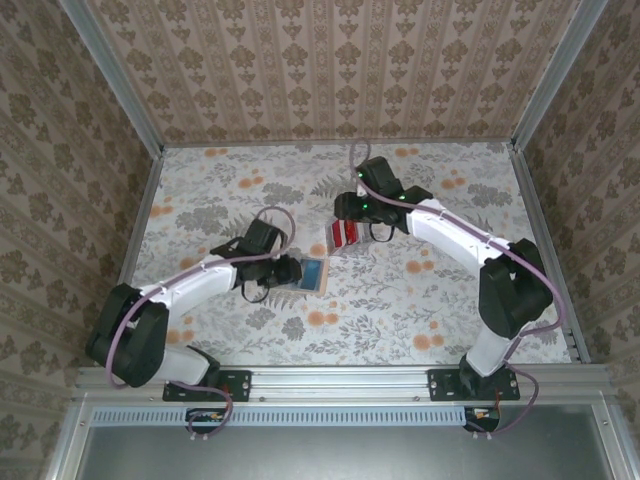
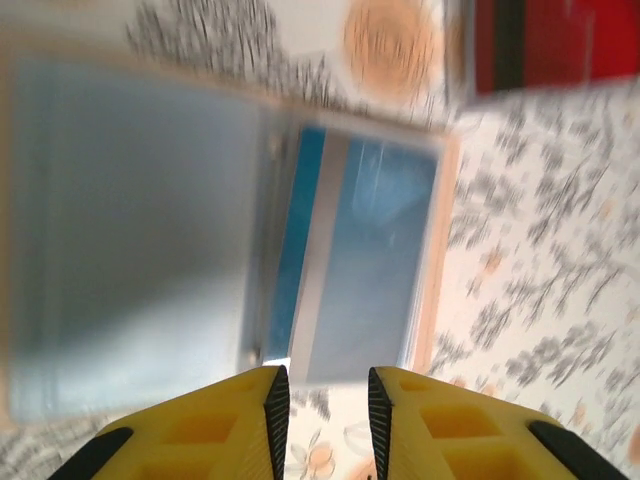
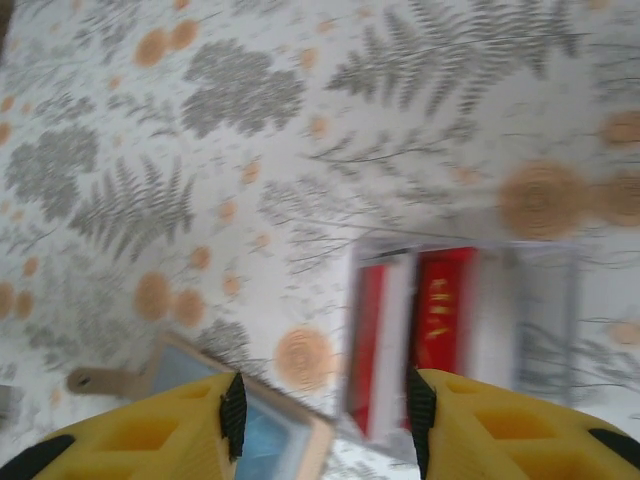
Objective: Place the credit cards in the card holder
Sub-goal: Rotate the credit card at the center of the table, then pick up the credit card from the storage box.
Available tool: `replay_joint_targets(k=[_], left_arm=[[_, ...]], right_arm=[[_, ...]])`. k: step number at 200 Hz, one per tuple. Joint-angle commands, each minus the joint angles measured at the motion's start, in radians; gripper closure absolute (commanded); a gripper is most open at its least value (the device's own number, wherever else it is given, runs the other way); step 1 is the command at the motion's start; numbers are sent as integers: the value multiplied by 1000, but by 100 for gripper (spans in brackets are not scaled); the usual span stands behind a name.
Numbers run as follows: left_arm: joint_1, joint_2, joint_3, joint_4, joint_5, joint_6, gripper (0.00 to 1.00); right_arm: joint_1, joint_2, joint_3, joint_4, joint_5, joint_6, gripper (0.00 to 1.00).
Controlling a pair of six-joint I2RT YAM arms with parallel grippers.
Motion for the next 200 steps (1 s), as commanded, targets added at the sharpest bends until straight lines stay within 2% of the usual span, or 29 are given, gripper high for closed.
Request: replay_joint_targets(k=[1,34,77,124,200], left_arm=[[53,73,85,26,38,52,68],[76,207,257,6,66,113,66],[80,348,398,12,133,132,65],[66,463,471,52,201,108,64],[24,555,521,66,228,90,64]], right_arm=[[-27,23,-36,-31,20,10,49],[-30,89,14,-81,40,-4,46],[-33,144,44,-104,61,-12,44],[-32,195,80,-99,5,-10,43],[-29,187,92,-88,-15,-11,45]])
